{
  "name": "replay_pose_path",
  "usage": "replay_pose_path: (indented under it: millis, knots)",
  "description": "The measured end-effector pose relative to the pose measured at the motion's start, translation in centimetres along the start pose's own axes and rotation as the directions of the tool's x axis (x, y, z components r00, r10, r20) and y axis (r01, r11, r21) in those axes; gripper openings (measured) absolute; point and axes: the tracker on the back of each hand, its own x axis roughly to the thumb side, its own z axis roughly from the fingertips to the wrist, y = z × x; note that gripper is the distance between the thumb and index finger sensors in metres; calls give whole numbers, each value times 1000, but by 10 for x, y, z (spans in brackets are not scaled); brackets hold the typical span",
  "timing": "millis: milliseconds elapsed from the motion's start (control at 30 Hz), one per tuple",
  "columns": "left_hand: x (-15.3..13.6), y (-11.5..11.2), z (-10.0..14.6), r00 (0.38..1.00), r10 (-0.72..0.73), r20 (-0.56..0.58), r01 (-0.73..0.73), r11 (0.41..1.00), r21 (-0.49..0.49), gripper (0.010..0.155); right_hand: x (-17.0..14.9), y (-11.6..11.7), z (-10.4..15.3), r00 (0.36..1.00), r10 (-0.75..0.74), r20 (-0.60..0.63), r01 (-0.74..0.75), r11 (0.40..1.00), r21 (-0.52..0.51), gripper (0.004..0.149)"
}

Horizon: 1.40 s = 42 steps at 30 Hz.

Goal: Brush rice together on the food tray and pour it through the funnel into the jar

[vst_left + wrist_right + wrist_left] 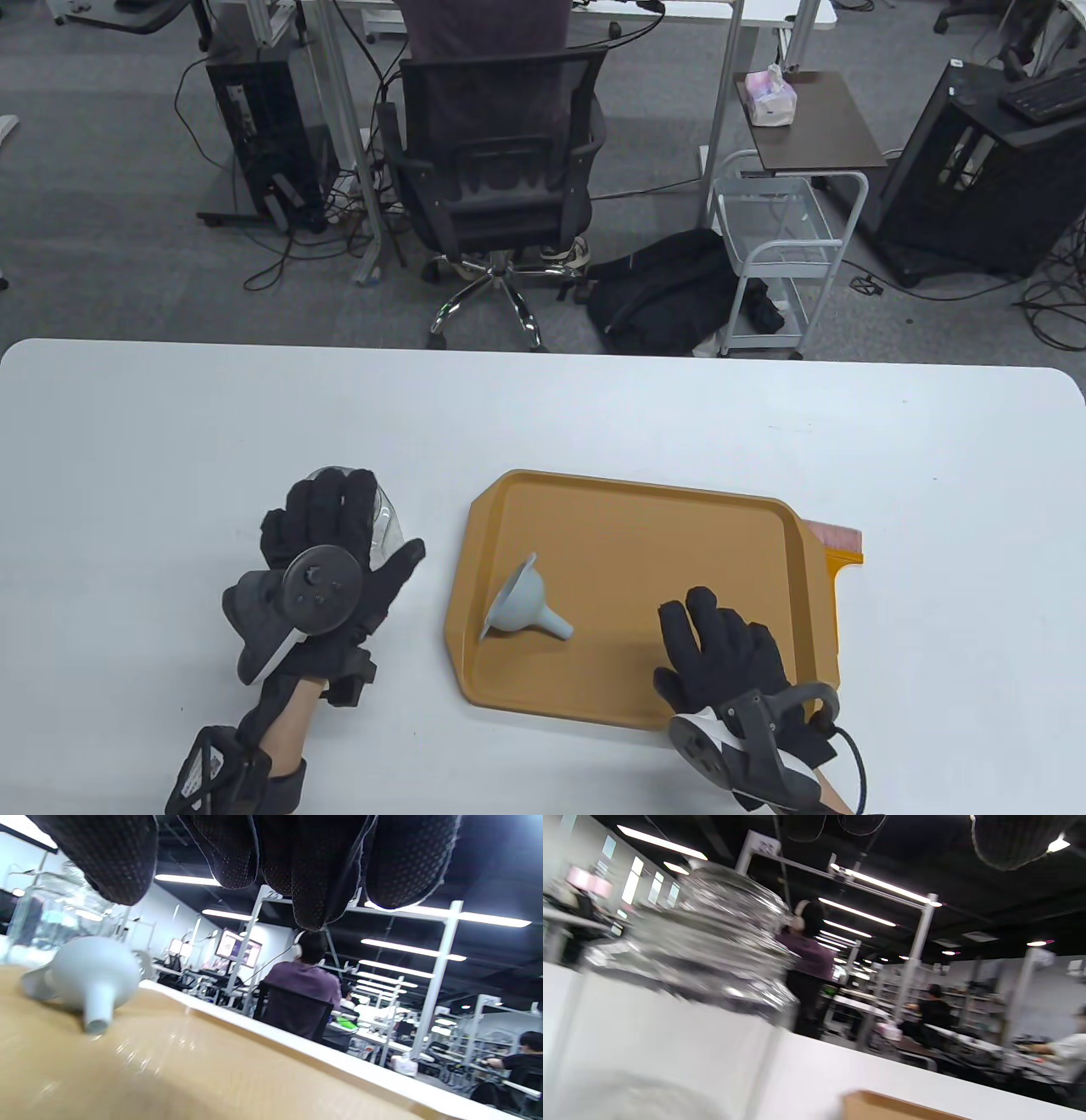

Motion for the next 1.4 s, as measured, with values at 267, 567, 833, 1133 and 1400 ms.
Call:
replay_pose_path:
  millis: [267,567,833,1133,1400]
  knots:
    - [31,-56,23,980,-87,180,114,982,-150,88,5,17,-19,996,15,-94,-2,991,135,84]
    - [33,-98,29,955,-134,265,217,924,-315,91,13,39,-12,996,78,-54,-62,968,245,88]
    - [27,-104,26,955,-133,265,224,909,-352,94,13,52,-9,999,52,-9,-46,938,343,90]
    - [17,-101,24,965,-124,231,200,917,-346,94,1,55,-5,998,-6,-55,24,941,336,88]
    - [19,-103,26,962,-138,234,217,909,-357,94,1,58,-4,998,-26,-61,46,937,346,87]
